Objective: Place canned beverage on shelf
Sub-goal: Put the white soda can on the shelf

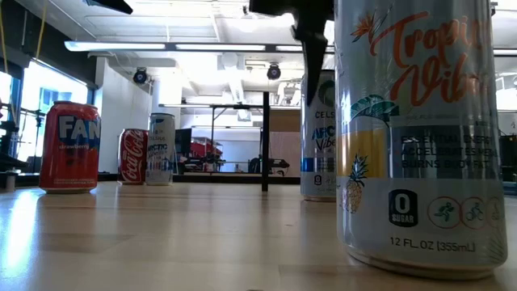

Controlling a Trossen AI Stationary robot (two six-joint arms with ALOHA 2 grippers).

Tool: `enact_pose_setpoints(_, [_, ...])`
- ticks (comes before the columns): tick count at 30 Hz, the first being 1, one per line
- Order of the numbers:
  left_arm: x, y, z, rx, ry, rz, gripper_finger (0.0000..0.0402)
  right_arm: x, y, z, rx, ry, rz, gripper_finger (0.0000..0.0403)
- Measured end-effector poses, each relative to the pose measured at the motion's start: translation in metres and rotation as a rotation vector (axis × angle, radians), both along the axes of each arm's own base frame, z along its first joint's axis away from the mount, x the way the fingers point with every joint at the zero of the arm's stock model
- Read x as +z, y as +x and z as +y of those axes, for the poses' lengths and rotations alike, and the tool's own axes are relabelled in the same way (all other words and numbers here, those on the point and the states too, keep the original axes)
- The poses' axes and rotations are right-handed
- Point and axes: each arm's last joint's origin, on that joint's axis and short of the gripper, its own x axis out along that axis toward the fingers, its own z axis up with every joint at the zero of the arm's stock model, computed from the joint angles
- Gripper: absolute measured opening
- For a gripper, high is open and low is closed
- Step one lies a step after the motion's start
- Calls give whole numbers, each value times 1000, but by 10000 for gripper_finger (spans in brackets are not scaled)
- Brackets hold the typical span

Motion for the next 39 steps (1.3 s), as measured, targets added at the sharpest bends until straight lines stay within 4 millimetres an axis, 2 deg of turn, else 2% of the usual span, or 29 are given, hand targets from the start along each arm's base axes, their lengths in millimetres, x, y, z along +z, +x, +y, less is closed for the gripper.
enact_pose_setpoints(8, [0,0,0,0,0,0,335,2,-7,12,53,-10,24,266])
enact_pose_setpoints(18, [0,0,0,0,0,1,335,5,-6,-2,76,-132,57,345])
enact_pose_setpoints(27, [0,0,0,0,0,0,335,-1,2,-20,38,-164,56,395])
enact_pose_setpoints(39, [0,0,0,0,0,0,335,-2,1,-25,-9,-105,91,400])
